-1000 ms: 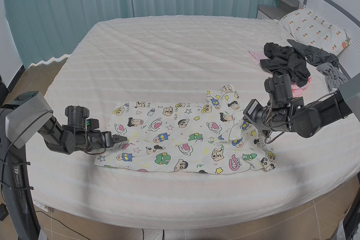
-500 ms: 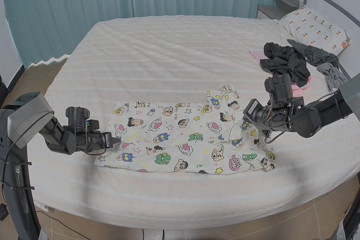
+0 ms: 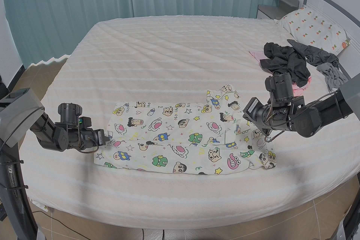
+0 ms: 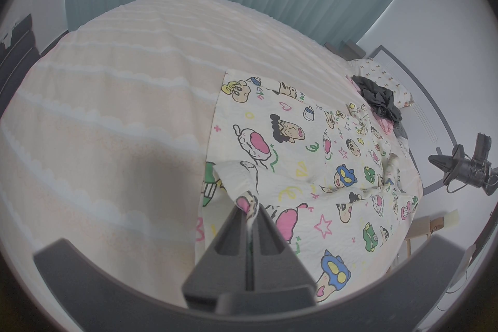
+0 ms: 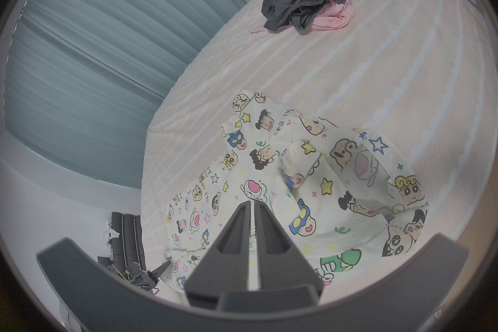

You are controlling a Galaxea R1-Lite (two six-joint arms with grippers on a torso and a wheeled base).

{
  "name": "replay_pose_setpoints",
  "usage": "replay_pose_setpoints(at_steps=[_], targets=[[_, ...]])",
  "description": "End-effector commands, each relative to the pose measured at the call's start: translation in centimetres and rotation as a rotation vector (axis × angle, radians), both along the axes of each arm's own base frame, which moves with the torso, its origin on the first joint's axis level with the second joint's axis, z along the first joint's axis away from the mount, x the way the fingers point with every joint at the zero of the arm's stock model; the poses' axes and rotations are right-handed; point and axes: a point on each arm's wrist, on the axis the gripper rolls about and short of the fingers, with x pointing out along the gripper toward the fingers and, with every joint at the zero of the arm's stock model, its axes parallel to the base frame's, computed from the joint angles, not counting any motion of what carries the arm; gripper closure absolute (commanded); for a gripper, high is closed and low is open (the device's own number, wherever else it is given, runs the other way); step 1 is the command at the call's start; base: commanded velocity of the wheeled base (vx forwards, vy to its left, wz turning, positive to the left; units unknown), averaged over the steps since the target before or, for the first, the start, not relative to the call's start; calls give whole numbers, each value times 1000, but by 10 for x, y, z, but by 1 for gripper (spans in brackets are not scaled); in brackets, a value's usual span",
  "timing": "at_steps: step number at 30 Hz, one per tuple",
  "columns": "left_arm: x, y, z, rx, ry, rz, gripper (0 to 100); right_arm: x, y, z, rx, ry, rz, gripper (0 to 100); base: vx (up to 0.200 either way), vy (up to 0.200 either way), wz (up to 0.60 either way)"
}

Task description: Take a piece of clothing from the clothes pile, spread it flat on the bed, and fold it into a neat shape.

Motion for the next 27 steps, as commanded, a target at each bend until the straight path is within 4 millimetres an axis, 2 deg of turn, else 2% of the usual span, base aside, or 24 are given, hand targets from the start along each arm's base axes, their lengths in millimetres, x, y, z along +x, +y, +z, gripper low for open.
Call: replay_pose_setpoints(at_steps=[1,13,14,21,25,27], targets=[[-2,2,11,4,-24,6,100,0,0,0,2,-4,0,100,0,0,0],[2,0,-5,17,13,20,100,-1,0,-7,14,16,15,100,0,0,0],[3,0,-6,17,15,20,0,-1,0,-8,20,22,21,0,0,0,0],[3,3,-8,7,20,39,0,9,-4,-27,6,63,11,0,0,0,0],[5,6,11,-131,17,152,0,19,-13,-38,-5,78,29,0,0,0,0],[3,15,24,-222,4,228,0,25,-20,-43,-31,65,63,0,0,0,0]])
